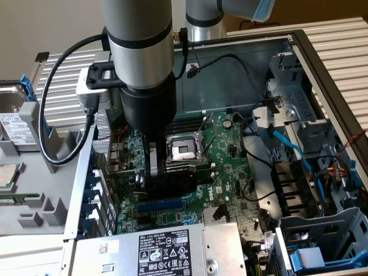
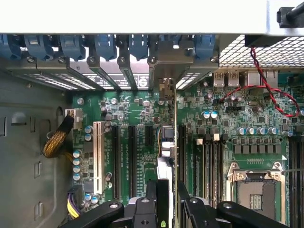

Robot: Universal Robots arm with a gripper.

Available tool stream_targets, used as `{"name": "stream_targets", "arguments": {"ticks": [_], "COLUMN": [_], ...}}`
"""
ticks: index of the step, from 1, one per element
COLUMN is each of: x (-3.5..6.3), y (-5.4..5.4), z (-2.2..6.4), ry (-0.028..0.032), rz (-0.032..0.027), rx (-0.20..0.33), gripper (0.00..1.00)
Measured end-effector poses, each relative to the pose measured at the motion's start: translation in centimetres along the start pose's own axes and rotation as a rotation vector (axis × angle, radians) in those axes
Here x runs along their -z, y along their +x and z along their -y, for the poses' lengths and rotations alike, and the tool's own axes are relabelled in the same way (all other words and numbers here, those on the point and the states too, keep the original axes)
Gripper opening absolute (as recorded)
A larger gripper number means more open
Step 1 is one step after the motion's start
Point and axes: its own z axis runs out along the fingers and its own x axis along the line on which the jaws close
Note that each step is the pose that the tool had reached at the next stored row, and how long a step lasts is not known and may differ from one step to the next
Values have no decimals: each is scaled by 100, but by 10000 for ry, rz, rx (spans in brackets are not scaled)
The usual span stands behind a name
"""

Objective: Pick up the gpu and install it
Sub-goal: 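Insert the gpu into the slot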

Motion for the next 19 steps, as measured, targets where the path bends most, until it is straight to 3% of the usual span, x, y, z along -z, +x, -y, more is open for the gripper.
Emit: {"name": "stream_targets", "arguments": {"ticks": [19], "x": [-17], "y": [-4], "z": [-19], "ry": [-36], "rz": [-2], "rx": [-3], "gripper": [27]}}
